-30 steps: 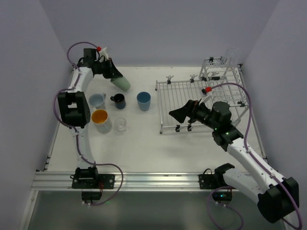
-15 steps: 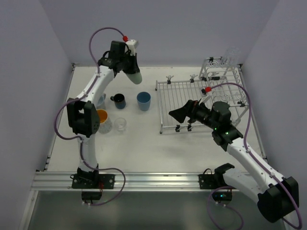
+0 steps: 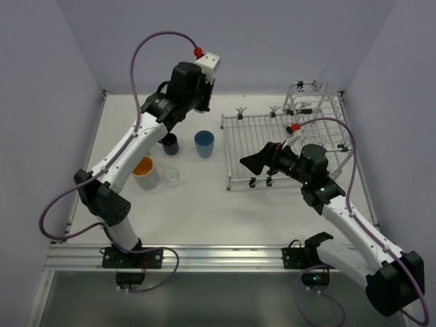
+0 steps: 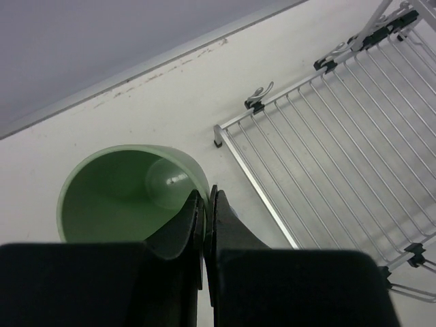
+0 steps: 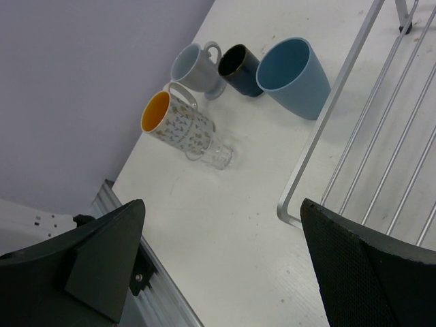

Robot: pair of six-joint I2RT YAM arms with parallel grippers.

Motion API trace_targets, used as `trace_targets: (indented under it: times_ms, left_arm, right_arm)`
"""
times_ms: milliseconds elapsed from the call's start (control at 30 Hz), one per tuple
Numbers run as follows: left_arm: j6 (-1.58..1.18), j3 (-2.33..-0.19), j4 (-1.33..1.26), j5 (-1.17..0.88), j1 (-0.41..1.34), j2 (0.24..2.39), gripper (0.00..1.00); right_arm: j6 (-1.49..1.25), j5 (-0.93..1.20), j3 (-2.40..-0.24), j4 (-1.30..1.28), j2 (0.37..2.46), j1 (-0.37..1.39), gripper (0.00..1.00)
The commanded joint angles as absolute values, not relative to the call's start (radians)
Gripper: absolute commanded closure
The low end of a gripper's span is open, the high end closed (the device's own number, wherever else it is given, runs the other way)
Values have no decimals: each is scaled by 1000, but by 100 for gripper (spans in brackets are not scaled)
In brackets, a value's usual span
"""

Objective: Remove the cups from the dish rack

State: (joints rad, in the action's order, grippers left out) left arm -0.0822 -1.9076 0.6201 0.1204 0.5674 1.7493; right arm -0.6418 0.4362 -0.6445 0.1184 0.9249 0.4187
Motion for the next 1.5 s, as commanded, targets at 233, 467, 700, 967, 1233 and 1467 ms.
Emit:
trace_targets:
  times_ms: [233, 467, 700, 967, 1233, 1467]
  left_arm:
    - [-123, -1726, 614, 180, 646, 1672, 100]
    - [-129, -1664, 581, 160, 652, 1690, 100]
    - [-117, -1666, 568, 146, 652, 1752, 100]
    - [-104, -1669, 560, 173, 652, 1813, 100]
    - [-114, -1640, 531, 178, 652, 1830, 74]
    - [-114, -1641, 531, 187, 652, 1818, 52]
  right_arm:
    - [-609, 394, -649, 126, 908, 422, 1]
    - [-611, 399, -649, 127, 913, 422, 1]
    - [-612, 402, -649, 127, 908, 423, 1]
    - [-612, 407, -647, 126, 900, 423, 1]
    - [-607, 394, -647, 117, 884, 422, 1]
    - [-595, 368, -652, 103, 868, 423, 1]
